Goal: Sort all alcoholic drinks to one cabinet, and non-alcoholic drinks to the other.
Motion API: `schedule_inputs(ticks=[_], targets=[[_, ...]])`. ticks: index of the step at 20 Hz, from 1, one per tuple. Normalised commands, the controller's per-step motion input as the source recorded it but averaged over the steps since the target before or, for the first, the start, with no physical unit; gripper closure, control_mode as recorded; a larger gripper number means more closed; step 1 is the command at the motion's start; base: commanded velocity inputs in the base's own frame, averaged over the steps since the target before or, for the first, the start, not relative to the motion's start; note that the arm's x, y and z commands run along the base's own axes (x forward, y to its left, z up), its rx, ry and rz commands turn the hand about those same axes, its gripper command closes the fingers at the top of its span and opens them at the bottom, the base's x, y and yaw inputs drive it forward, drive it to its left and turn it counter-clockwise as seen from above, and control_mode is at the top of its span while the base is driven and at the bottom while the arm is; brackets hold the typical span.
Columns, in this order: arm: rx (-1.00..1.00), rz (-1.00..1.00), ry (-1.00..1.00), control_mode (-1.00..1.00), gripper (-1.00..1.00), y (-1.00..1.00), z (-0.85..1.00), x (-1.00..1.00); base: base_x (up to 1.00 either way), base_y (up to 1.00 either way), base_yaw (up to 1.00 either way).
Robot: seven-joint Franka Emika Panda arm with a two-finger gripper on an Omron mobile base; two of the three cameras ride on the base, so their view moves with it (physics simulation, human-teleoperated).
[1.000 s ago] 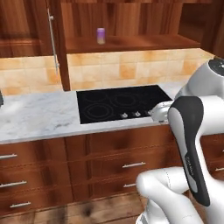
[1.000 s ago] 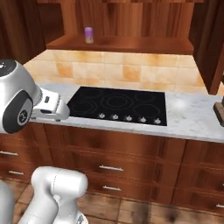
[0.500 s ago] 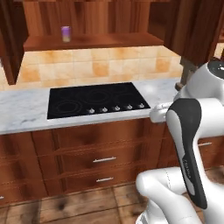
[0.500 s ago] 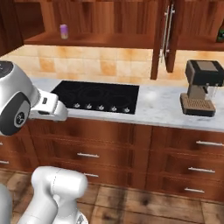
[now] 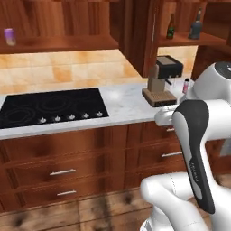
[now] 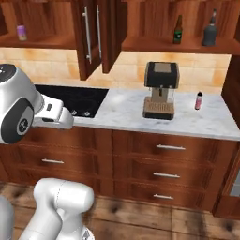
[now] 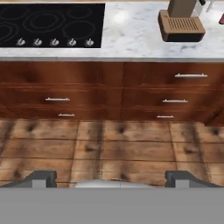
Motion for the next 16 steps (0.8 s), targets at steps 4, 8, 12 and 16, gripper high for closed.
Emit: schedule_inputs(ticks=[4, 8, 12, 16], targets=[[0.0, 0.0, 0.0, 1.0, -1.0, 0.0, 0.0, 0.0, 0.02, -1.0, -0.01], [0.0, 0.0, 0.0, 1.0, -1.0, 0.0, 0.0, 0.0, 0.11, -1.0, -0.02], [0.0, 0.0, 0.0, 1.0, -1.0, 0.0, 0.0, 0.0, 0.24, -0.94, -0.01], [0.0, 0.0, 0.0, 1.0, -1.0, 0.0, 0.0, 0.0, 0.56, -0.71, 0.0]])
